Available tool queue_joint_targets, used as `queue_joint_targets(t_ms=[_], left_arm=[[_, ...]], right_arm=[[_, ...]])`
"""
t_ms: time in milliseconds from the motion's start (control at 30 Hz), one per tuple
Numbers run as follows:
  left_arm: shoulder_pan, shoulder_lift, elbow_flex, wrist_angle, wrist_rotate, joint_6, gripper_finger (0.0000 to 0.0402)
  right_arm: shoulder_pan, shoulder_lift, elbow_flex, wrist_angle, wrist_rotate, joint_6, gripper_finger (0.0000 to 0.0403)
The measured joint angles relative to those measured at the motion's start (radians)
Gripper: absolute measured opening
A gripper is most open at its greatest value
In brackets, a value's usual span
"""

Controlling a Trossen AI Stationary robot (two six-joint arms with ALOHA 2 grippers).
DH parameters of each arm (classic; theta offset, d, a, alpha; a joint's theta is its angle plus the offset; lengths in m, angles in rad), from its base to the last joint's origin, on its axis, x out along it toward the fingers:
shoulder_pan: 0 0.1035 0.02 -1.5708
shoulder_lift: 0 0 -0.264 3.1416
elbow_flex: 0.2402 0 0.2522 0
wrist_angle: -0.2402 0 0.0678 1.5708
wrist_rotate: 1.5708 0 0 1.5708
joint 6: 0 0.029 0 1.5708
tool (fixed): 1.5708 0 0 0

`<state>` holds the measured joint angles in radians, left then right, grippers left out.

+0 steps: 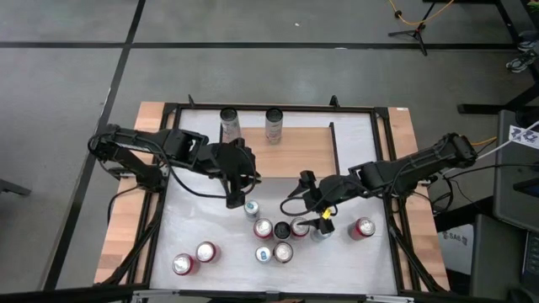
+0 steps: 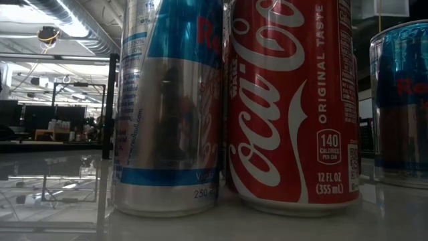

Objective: Place canned beverage on shelf
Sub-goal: Put the white soda can on the shelf

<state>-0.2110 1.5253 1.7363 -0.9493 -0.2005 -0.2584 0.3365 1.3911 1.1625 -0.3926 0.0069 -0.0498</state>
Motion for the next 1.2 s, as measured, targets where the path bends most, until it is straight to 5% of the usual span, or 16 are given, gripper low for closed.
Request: queue_joint_targets(t_ms=[400, 1200], left_arm=[[0.001, 0.000, 0.000, 0.002, 0.001, -0.001, 0.0181], [-0.002, 0.000, 0.000, 0.000, 0.004, -0.002, 0.0182]], right_arm=[[-0.002, 0.054, 0.000, 0.132, -0.151, -0.010, 0.0392], [-0.002, 0.220, -0.001, 0.155, -0.202, -0.008, 0.0392]])
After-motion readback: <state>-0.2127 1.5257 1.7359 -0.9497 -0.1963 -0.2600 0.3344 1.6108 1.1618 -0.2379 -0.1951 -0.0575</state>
